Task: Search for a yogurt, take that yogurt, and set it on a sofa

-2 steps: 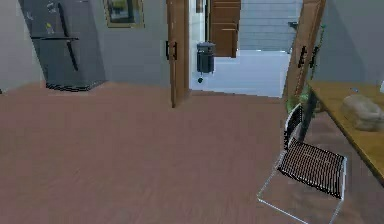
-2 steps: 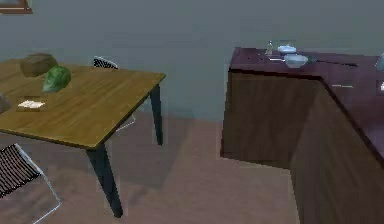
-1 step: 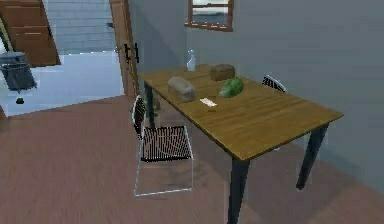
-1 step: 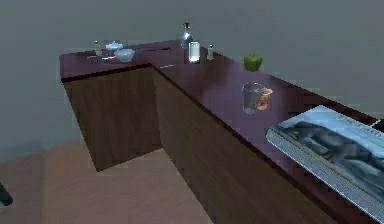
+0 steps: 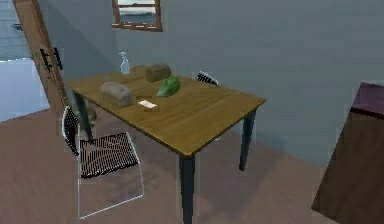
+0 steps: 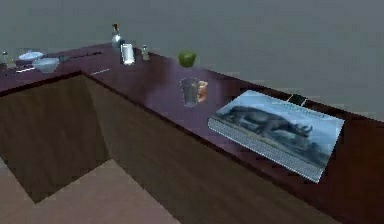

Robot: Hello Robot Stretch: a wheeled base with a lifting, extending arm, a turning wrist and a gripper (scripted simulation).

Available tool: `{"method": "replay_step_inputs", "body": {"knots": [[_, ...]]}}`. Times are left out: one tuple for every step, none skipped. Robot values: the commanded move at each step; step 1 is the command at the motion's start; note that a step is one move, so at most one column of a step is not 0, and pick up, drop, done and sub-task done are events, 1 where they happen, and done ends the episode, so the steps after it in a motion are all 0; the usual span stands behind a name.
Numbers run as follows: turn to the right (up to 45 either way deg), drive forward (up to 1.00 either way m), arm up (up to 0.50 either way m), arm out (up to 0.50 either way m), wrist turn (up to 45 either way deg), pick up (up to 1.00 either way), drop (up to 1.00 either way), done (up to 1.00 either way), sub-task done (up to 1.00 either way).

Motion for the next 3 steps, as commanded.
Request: {"method": "replay_step_inputs", "body": {"knots": [[3.0,0.00,0.00,0.00,0.0,0.00,0.00,0.00,0.00],[45.0,0.00,0.00,0.00,0.0,0.00,0.00,0.00,0.00],[36.0,0.00,0.00,0.00,0.0,0.00,0.00,0.00,0.00]]}}
